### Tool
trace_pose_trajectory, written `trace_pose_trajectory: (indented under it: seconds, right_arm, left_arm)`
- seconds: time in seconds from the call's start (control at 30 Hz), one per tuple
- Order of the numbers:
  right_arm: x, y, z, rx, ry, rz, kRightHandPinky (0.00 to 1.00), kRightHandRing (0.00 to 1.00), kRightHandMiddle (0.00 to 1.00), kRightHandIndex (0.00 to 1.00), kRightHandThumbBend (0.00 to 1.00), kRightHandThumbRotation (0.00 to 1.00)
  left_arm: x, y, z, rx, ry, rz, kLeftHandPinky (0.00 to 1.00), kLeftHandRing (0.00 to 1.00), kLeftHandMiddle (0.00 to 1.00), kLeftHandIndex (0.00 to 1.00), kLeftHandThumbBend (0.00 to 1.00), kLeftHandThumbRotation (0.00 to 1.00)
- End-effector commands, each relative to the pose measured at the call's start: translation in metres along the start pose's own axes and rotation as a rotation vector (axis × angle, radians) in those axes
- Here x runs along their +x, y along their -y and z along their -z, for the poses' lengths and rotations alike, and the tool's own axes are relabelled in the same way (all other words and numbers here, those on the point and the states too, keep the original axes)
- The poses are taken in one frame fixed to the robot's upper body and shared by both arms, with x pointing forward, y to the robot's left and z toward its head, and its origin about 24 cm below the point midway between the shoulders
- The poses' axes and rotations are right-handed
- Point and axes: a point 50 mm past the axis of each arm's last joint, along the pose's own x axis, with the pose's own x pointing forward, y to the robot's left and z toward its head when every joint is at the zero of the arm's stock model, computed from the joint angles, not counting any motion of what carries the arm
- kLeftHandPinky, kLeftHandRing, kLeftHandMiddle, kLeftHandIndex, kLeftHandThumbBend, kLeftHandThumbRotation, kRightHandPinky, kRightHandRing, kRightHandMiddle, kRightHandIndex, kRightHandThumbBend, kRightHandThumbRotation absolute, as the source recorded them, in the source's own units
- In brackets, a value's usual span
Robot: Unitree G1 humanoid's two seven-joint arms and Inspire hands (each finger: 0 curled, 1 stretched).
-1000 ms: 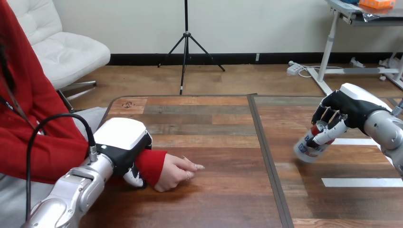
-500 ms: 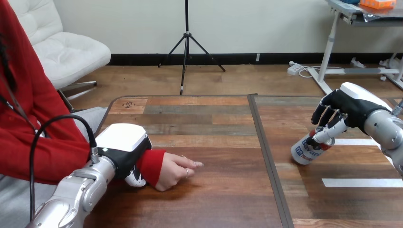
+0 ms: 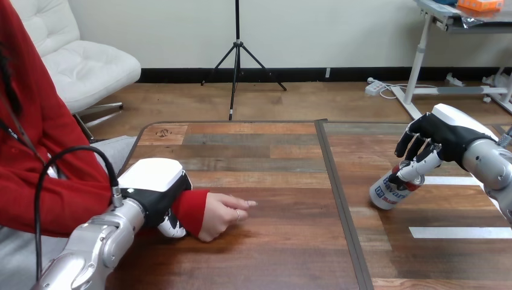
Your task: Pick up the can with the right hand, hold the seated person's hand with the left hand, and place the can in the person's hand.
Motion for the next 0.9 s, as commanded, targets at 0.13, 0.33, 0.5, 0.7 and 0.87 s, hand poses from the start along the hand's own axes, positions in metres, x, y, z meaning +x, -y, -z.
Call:
trace_pose_trajectory:
  seconds: [0.13, 0.33, 0.5, 0.7, 0.87]
  right_arm:
    - [0.001, 0.039, -0.024, 0.01, 0.087, 0.135, 0.45, 0.48, 0.51, 0.5, 0.8, 0.0]
    - [0.001, 0.04, -0.027, 0.001, 0.101, 0.137, 0.44, 0.47, 0.5, 0.49, 0.8, 0.0]
    - [0.001, 0.041, -0.029, -0.017, 0.101, 0.131, 0.45, 0.47, 0.5, 0.49, 0.79, 0.0]
    - [0.001, 0.042, -0.031, -0.016, 0.108, 0.129, 0.46, 0.47, 0.5, 0.48, 0.79, 0.0]
    - [0.001, 0.043, -0.032, -0.018, 0.109, 0.126, 0.44, 0.46, 0.49, 0.48, 0.78, 0.0]
  left_arm:
    - [-0.001, -0.015, -0.005, -0.077, 0.044, -0.08, 0.21, 0.28, 0.37, 0.36, 0.76, 0.0]
    - [-0.004, -0.022, -0.005, -0.109, 0.061, -0.127, 0.23, 0.3, 0.37, 0.37, 0.76, 0.0]
    - [-0.007, -0.028, -0.006, -0.115, 0.076, -0.152, 0.23, 0.3, 0.37, 0.37, 0.75, 0.0]
    - [-0.009, -0.034, -0.007, -0.126, 0.076, -0.171, 0.25, 0.32, 0.38, 0.37, 0.74, 0.0]
    - [-0.011, -0.038, -0.007, -0.148, 0.083, -0.185, 0.26, 0.32, 0.39, 0.38, 0.75, 0.0]
